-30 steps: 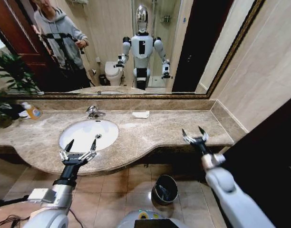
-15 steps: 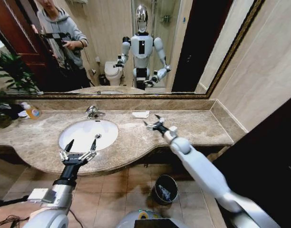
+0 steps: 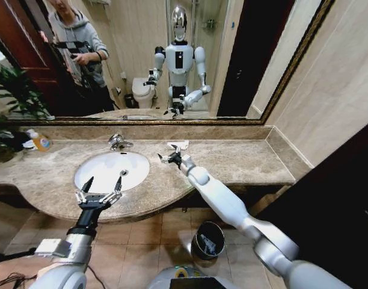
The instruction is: Pick up the trash from the sink and place it in the trash bin.
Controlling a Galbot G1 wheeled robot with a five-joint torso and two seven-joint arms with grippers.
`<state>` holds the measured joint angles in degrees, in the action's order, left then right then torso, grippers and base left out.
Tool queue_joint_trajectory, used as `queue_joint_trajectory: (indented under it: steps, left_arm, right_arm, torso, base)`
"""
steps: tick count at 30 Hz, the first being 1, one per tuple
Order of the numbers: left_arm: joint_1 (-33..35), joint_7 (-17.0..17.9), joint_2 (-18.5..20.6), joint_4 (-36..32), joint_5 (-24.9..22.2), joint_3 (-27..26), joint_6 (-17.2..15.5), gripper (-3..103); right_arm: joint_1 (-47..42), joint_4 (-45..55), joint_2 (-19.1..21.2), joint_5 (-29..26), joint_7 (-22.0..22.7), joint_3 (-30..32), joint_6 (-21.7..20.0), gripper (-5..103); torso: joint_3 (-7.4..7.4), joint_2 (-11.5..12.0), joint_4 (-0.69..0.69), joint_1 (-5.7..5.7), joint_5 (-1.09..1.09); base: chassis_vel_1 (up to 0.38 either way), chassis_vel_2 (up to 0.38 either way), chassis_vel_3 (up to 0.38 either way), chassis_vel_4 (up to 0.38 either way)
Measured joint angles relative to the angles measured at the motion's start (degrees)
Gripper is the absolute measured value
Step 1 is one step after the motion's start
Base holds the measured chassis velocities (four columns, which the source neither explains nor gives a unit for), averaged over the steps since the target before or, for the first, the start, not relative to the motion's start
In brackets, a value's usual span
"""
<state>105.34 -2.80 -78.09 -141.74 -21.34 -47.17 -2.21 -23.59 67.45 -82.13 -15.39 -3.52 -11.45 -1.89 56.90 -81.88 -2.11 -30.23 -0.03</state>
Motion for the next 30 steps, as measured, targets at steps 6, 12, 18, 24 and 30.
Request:
queue_joint_trajectory:
  steps: [6, 12, 18, 24, 30]
  left_arm:
    - [0.0, 0.0, 0.0, 0.0, 0.0, 0.0, 0.0, 100]
    - [0.0, 0.0, 0.0, 0.0, 0.0, 0.0, 0.0, 100]
    - [0.0, 0.0, 0.0, 0.0, 0.0, 0.0, 0.0, 100]
    - [0.0, 0.0, 0.0, 0.0, 0.0, 0.0, 0.0, 100]
    - [0.0, 0.0, 0.0, 0.0, 0.0, 0.0, 0.0, 100]
  right_arm:
    - [1.1, -4.1, -1.2, 2.2, 1.0, 2.0, 0.4, 100]
    - [1.6, -9.6, -2.4, 5.3, 1.1, 4.6, 2.4, 100]
    - [2.2, -12.7, -4.4, 7.1, 0.6, 5.2, 4.1, 92]
    - [2.4, -14.6, -5.7, 8.1, 0.1, 5.3, 5.5, 70]
    - [3.2, -17.2, -7.0, 9.2, -0.2, 5.6, 6.5, 48]
  torso:
    - [0.0, 0.0, 0.0, 0.0, 0.01]
    - [0.0, 0.0, 0.02, 0.0, 0.04]
    - [0.0, 0.0, 0.0, 0.0, 0.03]
    - [0.0, 0.0, 0.01, 0.0, 0.03]
    - [0.0, 0.0, 0.0, 0.0, 0.02]
  base:
    - [0.0, 0.0, 0.0, 0.0]
    - [0.0, 0.0, 0.0, 0.0]
    - [0.0, 0.0, 0.0, 0.0]
    - [0.0, 0.0, 0.0, 0.0]
    - [0.0, 0.0, 0.0, 0.0]
